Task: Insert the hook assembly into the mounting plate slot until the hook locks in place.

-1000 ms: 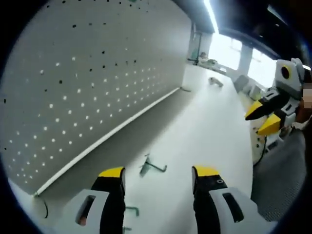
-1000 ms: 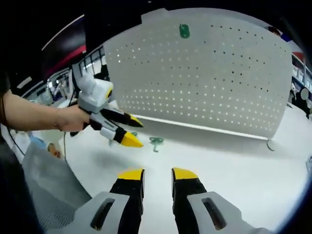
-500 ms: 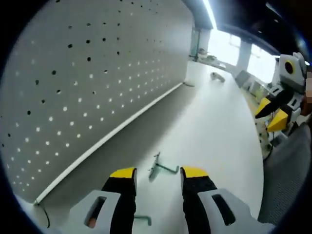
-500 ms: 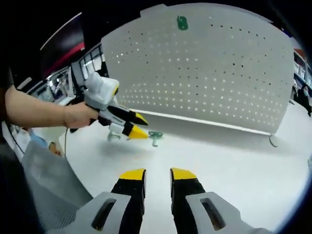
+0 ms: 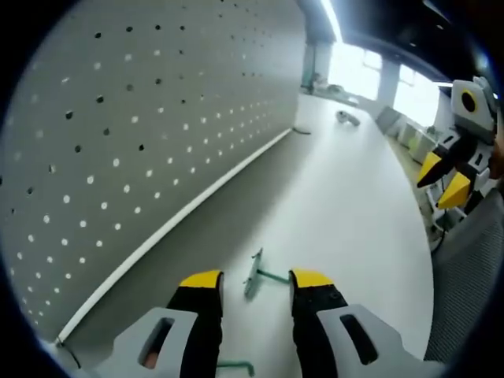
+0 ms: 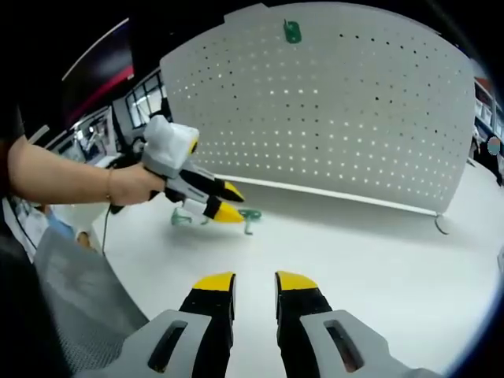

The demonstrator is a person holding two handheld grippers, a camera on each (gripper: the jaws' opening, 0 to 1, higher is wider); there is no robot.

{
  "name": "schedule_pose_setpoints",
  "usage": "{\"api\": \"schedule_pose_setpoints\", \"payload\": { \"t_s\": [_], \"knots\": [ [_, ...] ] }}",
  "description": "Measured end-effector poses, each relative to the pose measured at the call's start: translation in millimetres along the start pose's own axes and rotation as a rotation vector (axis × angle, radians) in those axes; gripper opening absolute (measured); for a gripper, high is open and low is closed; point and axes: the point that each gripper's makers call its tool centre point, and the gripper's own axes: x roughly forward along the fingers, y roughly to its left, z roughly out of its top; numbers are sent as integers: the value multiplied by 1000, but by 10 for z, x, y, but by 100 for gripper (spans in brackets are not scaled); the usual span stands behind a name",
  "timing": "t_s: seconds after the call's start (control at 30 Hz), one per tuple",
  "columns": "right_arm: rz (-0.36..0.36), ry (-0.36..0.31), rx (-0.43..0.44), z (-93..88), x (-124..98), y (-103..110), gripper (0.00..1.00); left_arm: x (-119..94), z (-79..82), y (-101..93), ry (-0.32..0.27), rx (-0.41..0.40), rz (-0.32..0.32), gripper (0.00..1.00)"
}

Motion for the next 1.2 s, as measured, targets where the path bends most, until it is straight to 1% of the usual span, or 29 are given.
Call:
{"api": "schedule_pose_setpoints", "payload": {
  "t_s": [0.07,0.2,0.3,0.37,0.4,0.43,0.47,0.6,0.63,0.7,0.77,0.87,1.0,1.1,1.2],
  "knots": [
    [-4,1,-1,-7,-5,-12,18,39,-26,-15,10,8,-14,34],
    [-7,6,1,-26,-16,-26,18,60,-36,-21,13,24,-20,28],
    [-7,14,5,-38,-21,-35,18,90,-35,-20,14,38,-23,25],
    [-15,3,3,3,-34,-58,17,132,-46,-38,21,48,-33,24],
    [-17,1,3,16,-37,-68,17,147,-63,-44,28,59,-38,21],
    [-20,-3,4,28,-40,-81,17,154,-47,-45,21,80,-41,20],
    [-23,-6,4,36,-42,-89,17,144,-41,-59,22,62,-43,20],
    [-30,-3,12,-3,-58,-112,17,143,-20,-51,21,65,-31,19],
    [-29,-1,16,-16,-61,-110,17,137,-21,-53,22,64,-32,18],
    [-29,3,20,-39,-66,-101,17,109,-6,-67,18,73,-39,9],
    [-28,7,21,-60,-59,-88,17,94,-15,-46,23,82,-30,10],
    [-22,11,30,-75,-38,-72,17,97,-33,-50,24,64,-41,8],
    [-24,2,26,-44,-32,-70,17,96,-34,-71,26,85,-42,8],
    [-25,2,29,-48,-33,-77,16,94,-25,-70,23,90,-48,4],
    [-26,5,31,-66,-39,-86,16,93,-19,-65,24,92,-50,3]
  ]
}}
